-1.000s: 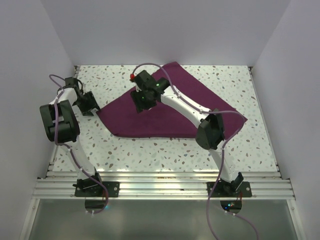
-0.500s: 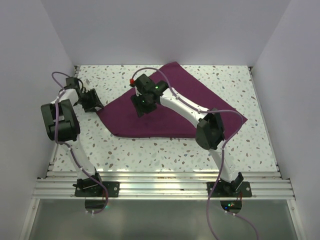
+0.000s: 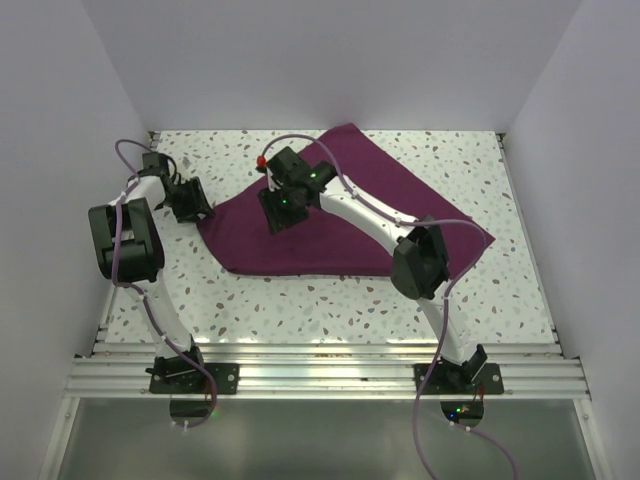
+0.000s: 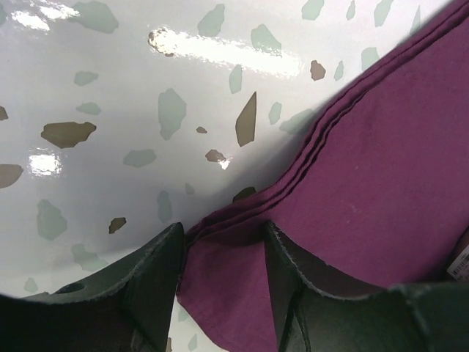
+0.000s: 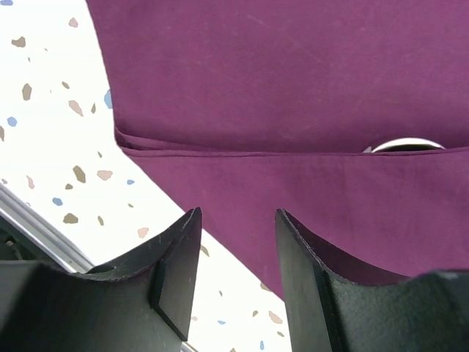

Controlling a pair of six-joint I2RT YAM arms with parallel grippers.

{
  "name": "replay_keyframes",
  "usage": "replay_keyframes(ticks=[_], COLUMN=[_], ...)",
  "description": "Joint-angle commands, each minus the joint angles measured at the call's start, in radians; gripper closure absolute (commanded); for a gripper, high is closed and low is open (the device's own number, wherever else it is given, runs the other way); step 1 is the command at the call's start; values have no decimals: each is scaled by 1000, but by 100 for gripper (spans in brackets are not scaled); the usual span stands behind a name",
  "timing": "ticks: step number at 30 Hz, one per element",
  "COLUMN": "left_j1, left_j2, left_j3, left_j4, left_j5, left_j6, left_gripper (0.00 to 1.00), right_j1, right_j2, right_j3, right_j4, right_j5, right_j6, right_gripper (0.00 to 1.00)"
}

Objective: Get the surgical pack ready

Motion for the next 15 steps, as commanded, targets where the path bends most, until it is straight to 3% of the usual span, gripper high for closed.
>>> replay_keyframes(ticks=[1,7,15], left_j1=[-6,-6,-17], left_j2=[64,53,30], left_j3=[-26,-16,-32], left_j4=[-118,-145,-170], left_j5=[-22,26,-40], left_j6=[34,34,33], left_gripper=[48,45,39], right_j1=[14,40,46], right_j2=[9,41,38], right_j3=[32,43,9], right_j4=[33,29,46], right_j5=[-51,-69,-69], right_j6=[25,39,41], right_gripper=[52,52,52])
